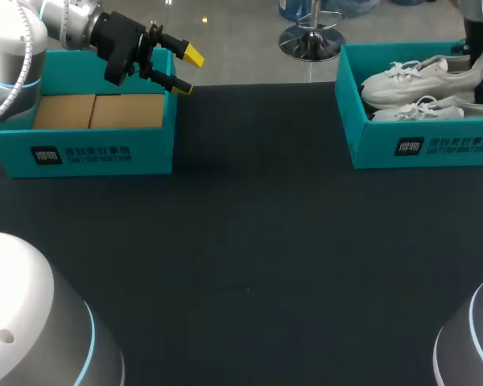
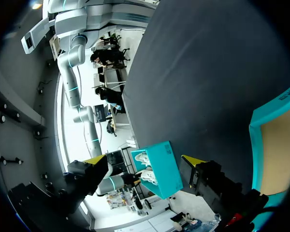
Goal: Take the shoe out of the shoebox, open the shoe tongue, remove and reinsert the insole, then place the shoe into the shoebox
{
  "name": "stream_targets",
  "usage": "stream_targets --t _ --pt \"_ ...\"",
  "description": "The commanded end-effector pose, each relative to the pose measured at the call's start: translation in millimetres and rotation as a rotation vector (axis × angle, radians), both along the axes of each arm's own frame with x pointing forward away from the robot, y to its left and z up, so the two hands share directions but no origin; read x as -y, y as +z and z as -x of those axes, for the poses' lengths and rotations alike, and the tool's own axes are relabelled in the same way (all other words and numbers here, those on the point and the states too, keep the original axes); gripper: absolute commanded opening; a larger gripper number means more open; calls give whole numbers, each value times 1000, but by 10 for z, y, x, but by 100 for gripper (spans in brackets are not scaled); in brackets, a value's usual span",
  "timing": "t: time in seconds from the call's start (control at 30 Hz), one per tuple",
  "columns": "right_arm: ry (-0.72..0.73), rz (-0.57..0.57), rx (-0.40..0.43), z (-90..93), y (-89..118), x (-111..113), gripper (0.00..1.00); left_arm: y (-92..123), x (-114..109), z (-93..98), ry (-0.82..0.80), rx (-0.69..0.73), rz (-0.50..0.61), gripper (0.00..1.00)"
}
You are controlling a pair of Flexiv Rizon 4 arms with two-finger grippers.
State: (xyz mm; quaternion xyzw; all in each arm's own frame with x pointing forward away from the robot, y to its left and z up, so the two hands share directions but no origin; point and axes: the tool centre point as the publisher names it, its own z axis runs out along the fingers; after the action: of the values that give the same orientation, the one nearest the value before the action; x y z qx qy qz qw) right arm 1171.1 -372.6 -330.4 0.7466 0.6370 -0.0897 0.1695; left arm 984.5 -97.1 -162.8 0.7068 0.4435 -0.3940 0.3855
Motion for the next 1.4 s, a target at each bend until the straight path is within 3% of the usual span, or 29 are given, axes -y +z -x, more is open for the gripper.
stream_targets --t 0.03,0.53,0.6,0.8,1.1,1.4 --pt "-7 -6 -12 -72 -86 14 0 0 -1 -4 -2 1 -2 100" --pt "-29 -10 -52 -45 -274 52 0 0 -1 -4 -2 1 -2 100" --pt "-38 -15 -50 -45 -260 68 38 0 -1 -4 -2 1 -2 100" --pt "-39 -13 -31 -26 -119 48 98 0 -1 -4 -2 1 -2 100" --pt "-34 -79 22 54 231 -101 100 0 -1 -4 -2 1 -2 100" --pt "-12 -165 65 269 565 -360 100 0 -1 -4 -2 1 -2 100"
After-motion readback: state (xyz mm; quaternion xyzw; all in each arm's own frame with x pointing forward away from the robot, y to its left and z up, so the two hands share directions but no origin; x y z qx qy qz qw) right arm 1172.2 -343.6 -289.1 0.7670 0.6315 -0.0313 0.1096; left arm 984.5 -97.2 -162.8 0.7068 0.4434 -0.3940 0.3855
